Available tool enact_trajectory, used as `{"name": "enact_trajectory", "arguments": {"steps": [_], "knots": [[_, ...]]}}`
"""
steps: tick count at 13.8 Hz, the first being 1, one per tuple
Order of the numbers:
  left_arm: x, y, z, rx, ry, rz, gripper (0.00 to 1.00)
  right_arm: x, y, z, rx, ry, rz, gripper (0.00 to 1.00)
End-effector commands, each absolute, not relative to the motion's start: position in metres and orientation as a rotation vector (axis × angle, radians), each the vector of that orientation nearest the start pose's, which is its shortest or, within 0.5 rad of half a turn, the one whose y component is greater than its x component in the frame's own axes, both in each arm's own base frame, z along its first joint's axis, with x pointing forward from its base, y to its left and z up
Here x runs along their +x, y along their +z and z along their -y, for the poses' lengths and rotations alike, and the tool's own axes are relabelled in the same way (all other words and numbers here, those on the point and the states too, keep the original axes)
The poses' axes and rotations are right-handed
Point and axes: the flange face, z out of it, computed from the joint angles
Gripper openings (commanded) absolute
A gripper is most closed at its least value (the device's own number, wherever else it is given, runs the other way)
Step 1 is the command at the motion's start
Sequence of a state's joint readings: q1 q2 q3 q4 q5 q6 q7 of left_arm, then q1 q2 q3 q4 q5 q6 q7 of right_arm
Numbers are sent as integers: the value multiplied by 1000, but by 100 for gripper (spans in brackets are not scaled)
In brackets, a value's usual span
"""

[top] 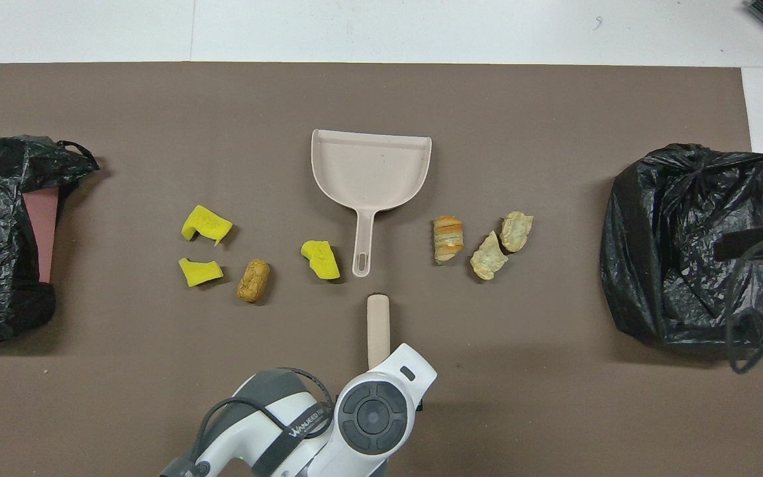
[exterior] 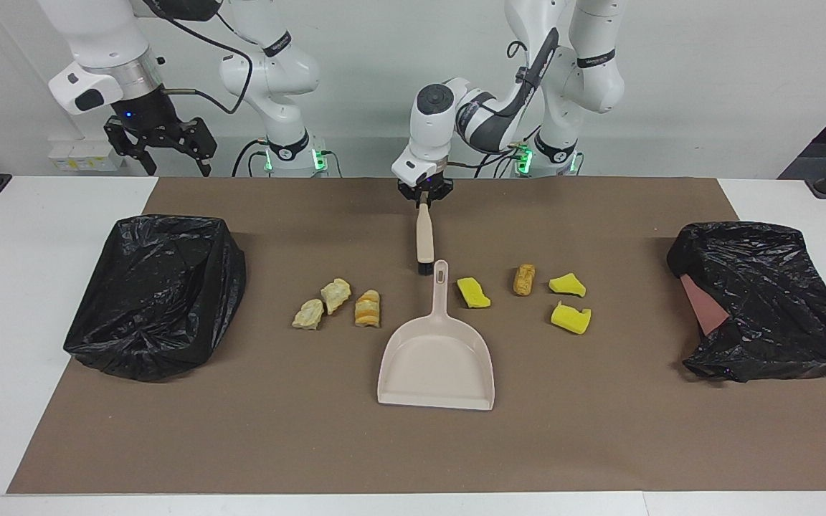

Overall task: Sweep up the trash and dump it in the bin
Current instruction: 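Grasp the beige brush handle with the left gripper and lift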

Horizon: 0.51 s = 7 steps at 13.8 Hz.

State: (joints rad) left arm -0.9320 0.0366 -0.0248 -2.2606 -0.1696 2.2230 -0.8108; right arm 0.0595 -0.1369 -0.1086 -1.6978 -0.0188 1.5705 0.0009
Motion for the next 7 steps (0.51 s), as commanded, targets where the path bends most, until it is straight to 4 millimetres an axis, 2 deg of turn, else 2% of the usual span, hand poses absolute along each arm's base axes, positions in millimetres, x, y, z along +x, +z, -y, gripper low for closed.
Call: {"name": "enact_trajectory", "arguments": {"steps": [1, 2, 5, 7], "knots": [[302, 373, 397, -3134, 311, -6, 0, 502, 638, 33, -3131, -4, -36, 100], [306, 382, 388, -3124, 329, 12, 0, 503, 637, 33, -3131, -2, -36, 100], [348, 409, 351, -3134, 340, 51, 0, 503, 630, 28, -3132, 18, -34, 100], [380, 423, 321, -3145, 333, 87, 0, 511, 626, -3, -3140, -15, 33, 100]]}}
